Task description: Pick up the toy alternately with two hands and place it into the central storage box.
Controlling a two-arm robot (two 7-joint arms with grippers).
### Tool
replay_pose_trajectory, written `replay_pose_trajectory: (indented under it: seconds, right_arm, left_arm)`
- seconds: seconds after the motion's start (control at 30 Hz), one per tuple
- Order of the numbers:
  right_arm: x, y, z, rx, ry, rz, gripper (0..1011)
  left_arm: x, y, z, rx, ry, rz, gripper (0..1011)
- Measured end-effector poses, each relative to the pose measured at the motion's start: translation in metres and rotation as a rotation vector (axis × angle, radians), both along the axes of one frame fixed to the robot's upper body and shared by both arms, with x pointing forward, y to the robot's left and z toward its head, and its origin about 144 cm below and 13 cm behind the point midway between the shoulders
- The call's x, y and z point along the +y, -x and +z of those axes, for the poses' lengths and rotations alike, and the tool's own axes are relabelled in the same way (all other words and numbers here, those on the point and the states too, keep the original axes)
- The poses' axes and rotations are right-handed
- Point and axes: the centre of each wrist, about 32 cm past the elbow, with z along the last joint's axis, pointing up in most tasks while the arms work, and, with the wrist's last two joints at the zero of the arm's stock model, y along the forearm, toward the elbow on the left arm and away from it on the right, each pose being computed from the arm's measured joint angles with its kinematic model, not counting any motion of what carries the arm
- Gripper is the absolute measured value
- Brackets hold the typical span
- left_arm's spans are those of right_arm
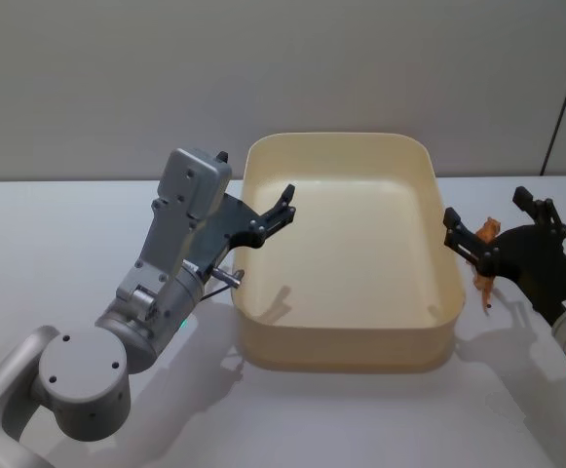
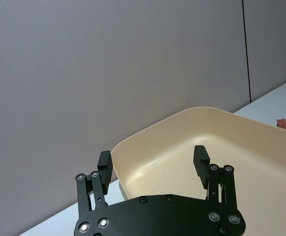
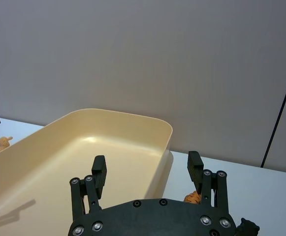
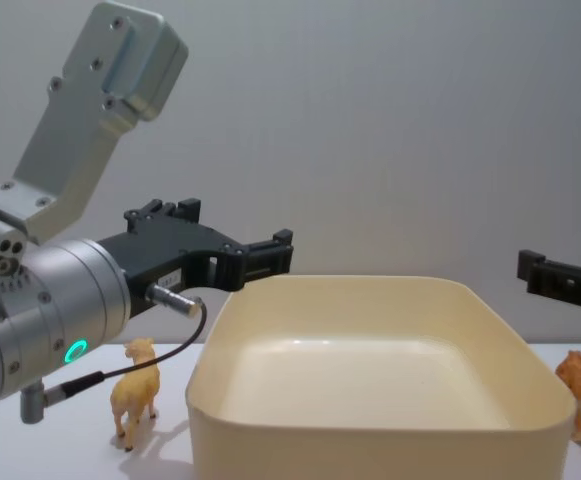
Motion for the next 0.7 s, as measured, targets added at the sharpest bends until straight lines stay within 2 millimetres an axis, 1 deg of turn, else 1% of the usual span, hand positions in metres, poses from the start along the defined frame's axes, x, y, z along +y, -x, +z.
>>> replay_pose_trajectory:
  seconds: [0.7]
  right_arm:
    - [0.0, 0.0, 0.0, 0.0, 0.0, 0.0, 1001]
  left_arm:
    - [0.0, 0.0, 0.0, 0.0, 0.0, 0.0, 1001]
